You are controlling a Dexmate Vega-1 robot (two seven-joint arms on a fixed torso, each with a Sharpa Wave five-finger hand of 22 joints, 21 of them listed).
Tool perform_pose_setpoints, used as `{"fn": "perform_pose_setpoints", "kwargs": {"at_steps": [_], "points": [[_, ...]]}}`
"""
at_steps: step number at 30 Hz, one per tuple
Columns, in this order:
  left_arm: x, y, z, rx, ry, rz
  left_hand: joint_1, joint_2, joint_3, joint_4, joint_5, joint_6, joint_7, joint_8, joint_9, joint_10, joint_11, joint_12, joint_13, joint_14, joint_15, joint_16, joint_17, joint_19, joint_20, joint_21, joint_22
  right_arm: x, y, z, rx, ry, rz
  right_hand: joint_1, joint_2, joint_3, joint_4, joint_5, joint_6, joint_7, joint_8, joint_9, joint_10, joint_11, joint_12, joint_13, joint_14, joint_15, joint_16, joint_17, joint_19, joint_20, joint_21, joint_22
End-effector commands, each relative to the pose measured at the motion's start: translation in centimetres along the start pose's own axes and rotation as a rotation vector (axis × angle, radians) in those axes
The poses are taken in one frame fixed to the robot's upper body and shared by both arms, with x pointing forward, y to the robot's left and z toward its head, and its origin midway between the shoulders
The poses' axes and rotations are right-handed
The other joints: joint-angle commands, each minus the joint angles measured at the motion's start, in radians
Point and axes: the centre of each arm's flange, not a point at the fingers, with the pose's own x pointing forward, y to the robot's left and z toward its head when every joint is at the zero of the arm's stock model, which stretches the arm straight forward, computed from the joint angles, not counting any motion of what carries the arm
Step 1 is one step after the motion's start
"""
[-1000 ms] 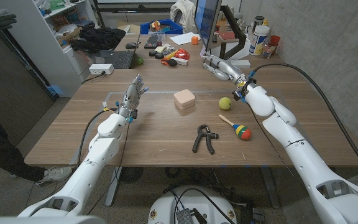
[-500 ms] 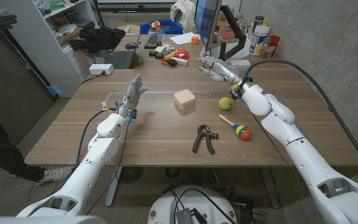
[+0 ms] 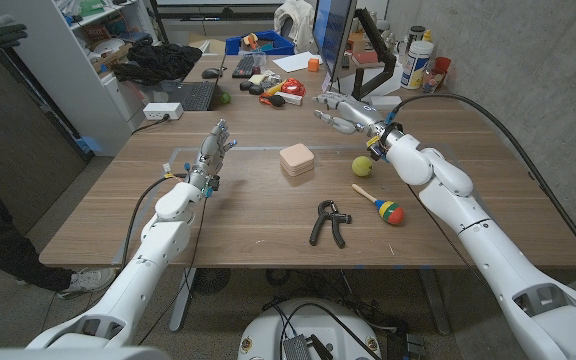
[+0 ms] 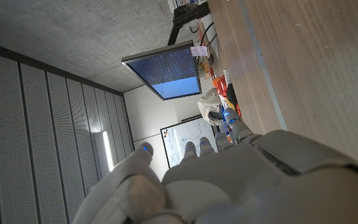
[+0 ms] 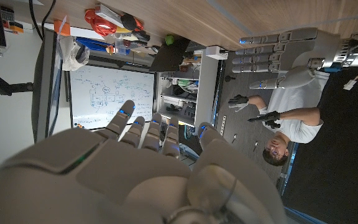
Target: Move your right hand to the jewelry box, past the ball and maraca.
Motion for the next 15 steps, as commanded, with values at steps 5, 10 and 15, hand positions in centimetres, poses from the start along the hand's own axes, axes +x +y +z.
{"fn": "perform_pose_setpoints", "kwargs": {"at_steps": [5, 10, 15], "points": [[-0.23, 0.20, -0.09, -0.004, 0.002, 0.006, 0.002, 0.018, 0.007, -0.002, 0.005, 0.000, -0.003, 0.006, 0.003, 0.005, 0.003, 0.006, 0.005, -0.023, 0.010, 0.005, 0.004, -0.092, 0.010, -0.001, 0.002, 0.59, 0.74, 0.91, -0.051, -0.020, 0.051, 0.020, 0.016, 0.013, 0.002, 0.000, 0.013, 0.001, 0.005, 0.005, 0.008, -0.004, 0.000, 0.002, 0.002, -0.015, 0.006, 0.003, -0.001, -0.008, -0.003, 0.004], [-0.26, 0.22, -0.14, -0.003, 0.004, 0.005, 0.003, 0.018, 0.008, -0.002, 0.006, 0.001, -0.003, 0.006, 0.003, 0.006, -0.001, 0.005, 0.005, -0.022, 0.010, 0.005, 0.004, -0.092, 0.009, -0.002, 0.002, 0.78, 1.19, 1.15, -0.059, -0.034, 0.071, 0.024, 0.017, 0.016, 0.002, 0.000, 0.012, -0.003, 0.004, 0.005, 0.006, -0.010, -0.001, 0.002, -0.001, -0.019, 0.005, 0.003, -0.002, -0.014, -0.006, 0.005], [-0.32, 0.22, -0.16, -0.003, 0.005, 0.008, 0.003, 0.018, 0.008, -0.002, 0.006, 0.002, -0.004, 0.006, 0.003, 0.006, 0.002, 0.005, 0.005, -0.022, 0.009, 0.005, 0.004, -0.091, 0.009, -0.003, 0.002, 0.82, 1.43, 1.31, -0.069, -0.040, 0.082, 0.028, 0.017, 0.018, 0.002, 0.000, 0.012, -0.003, 0.003, 0.005, 0.005, -0.014, -0.003, 0.002, -0.002, -0.022, 0.004, 0.003, -0.004, -0.019, -0.008, 0.005]]}}
